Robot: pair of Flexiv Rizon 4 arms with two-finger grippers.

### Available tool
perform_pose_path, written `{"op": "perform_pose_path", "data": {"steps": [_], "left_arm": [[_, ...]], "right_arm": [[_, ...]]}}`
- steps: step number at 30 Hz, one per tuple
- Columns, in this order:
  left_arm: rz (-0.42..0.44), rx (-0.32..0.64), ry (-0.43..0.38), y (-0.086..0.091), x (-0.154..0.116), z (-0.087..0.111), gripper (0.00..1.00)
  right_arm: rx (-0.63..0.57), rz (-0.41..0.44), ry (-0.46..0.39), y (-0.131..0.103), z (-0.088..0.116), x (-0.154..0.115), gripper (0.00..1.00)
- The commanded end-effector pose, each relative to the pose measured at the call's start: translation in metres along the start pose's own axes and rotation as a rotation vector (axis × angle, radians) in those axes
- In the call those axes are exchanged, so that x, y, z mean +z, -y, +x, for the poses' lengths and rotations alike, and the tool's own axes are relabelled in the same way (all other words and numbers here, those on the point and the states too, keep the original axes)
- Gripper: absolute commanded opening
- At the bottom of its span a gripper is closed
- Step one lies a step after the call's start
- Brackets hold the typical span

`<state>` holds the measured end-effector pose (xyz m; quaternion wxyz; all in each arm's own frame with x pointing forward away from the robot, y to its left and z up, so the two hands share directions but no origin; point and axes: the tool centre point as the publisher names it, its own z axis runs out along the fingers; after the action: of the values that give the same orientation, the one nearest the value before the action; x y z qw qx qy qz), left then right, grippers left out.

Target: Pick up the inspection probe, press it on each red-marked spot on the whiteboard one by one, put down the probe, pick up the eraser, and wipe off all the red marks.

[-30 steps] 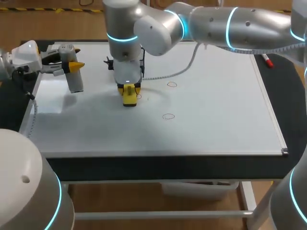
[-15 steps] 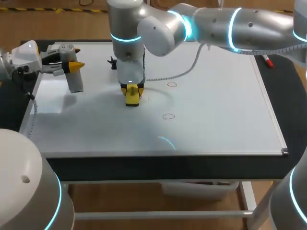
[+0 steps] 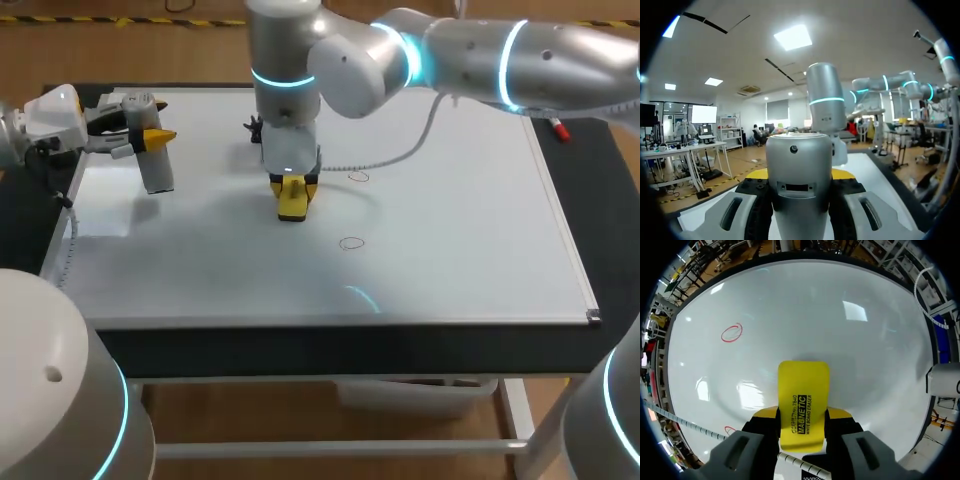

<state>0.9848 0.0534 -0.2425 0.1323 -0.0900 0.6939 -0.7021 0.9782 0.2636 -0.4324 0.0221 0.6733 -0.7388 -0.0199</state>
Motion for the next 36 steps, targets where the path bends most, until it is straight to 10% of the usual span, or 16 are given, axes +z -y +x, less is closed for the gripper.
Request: {"op": "perform_pose_path", "data": {"steps": [1, 16, 36], "left_arm": [[-0.001, 0.001, 0.001, 0.001, 0.000, 0.001, 0.00], [-0.001, 0.001, 0.001, 0.001, 0.000, 0.001, 0.00], [-0.001, 0.001, 0.001, 0.001, 0.000, 0.001, 0.00]], "right_arm": [[0.001, 0.007, 0.001, -0.002, 0.010, 0.004, 0.00], [0.086, 0.060, 0.015, 0.010, 0.054, -0.043, 0.00], [0.497, 0.052, -0.040, 0.049, 0.224, -0.051, 0.00]]}}
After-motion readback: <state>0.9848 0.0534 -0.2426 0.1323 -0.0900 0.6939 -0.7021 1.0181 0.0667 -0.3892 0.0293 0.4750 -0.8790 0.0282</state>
